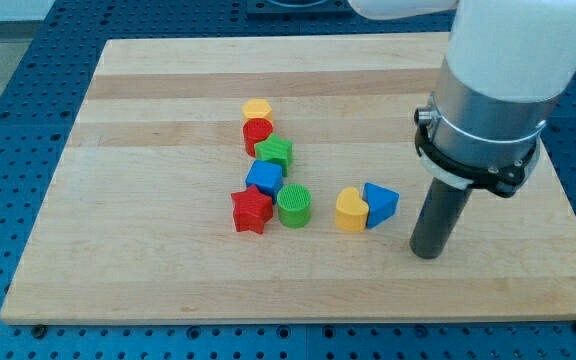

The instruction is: Separate the blue cube from the group

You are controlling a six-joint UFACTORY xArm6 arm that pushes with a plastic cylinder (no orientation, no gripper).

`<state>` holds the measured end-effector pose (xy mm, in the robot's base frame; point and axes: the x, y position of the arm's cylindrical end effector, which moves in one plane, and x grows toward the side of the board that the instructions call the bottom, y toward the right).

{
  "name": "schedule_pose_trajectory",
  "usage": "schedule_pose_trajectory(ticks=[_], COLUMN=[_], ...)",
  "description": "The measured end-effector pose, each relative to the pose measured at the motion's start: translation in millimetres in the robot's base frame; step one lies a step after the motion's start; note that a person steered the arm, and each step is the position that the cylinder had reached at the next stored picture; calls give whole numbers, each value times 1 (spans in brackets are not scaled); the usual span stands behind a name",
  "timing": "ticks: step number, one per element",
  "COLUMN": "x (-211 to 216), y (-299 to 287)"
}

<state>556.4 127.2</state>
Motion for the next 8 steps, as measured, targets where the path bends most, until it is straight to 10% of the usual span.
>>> schedule_pose_trajectory(ticks=[4,8], x=[-17,-72], y=[173,35])
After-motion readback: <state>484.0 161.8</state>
